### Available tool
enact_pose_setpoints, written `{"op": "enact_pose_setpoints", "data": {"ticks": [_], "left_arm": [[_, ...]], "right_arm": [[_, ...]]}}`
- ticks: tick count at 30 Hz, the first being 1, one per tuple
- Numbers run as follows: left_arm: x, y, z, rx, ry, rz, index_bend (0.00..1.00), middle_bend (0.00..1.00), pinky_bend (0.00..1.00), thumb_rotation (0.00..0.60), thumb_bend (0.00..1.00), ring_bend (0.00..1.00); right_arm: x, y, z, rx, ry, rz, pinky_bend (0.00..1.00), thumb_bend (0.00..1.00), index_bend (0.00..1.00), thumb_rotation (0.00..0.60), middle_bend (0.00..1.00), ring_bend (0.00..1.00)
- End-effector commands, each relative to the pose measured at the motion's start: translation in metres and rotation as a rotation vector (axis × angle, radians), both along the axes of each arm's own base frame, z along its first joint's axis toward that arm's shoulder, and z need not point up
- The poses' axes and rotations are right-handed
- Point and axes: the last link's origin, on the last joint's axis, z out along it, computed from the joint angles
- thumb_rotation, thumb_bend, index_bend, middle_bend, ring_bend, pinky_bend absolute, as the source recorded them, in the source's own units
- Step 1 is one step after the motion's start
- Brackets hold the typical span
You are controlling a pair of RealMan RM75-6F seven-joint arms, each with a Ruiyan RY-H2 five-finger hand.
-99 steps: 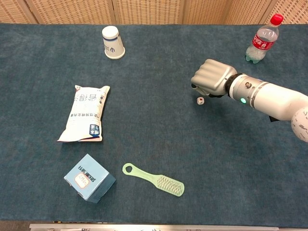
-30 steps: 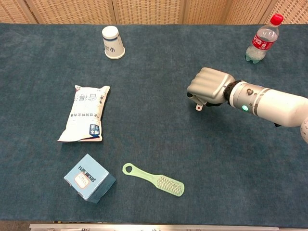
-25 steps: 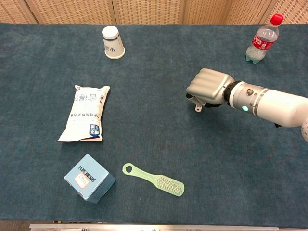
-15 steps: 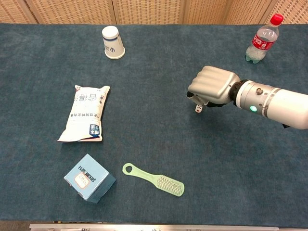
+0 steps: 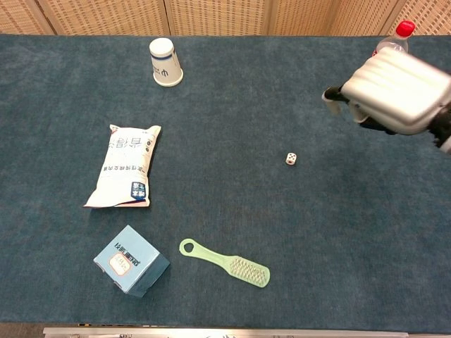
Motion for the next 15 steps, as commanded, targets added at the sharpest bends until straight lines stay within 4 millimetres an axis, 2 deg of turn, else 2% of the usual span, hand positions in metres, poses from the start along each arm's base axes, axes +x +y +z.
{"op": "enact_pose_setpoints", "data": {"ticks": [1, 3, 7, 11, 15], "left_arm": [[0.009, 0.005, -0.001, 0.005, -0.013, -0.028, 0.41, 0.28, 0.38, 0.6, 0.0, 0.22], [0.014, 0.009, -0.002, 0.007, -0.025, -0.044, 0.41, 0.28, 0.38, 0.6, 0.0, 0.22], [0.026, 0.016, -0.004, 0.012, -0.053, -0.078, 0.4, 0.28, 0.38, 0.6, 0.0, 0.22], [0.038, 0.023, -0.003, 0.02, -0.09, -0.124, 0.4, 0.28, 0.38, 0.6, 0.0, 0.22], [0.036, 0.028, -0.002, 0.033, -0.09, -0.145, 0.4, 0.28, 0.38, 0.6, 0.0, 0.21]], "right_arm": [[-0.035, 0.03, 0.037, -0.13, -0.059, -0.026, 0.89, 1.0, 0.46, 0.6, 0.61, 0.68], [-0.046, 0.039, 0.045, -0.177, -0.073, -0.051, 0.86, 1.0, 0.42, 0.6, 0.54, 0.59], [-0.068, 0.057, 0.059, -0.233, -0.15, -0.108, 0.77, 1.0, 0.37, 0.6, 0.44, 0.47], [-0.092, 0.072, 0.07, -0.297, -0.278, -0.141, 0.62, 1.0, 0.34, 0.6, 0.35, 0.36], [-0.114, 0.081, 0.075, -0.345, -0.365, -0.172, 0.49, 0.96, 0.3, 0.6, 0.27, 0.28]]}}
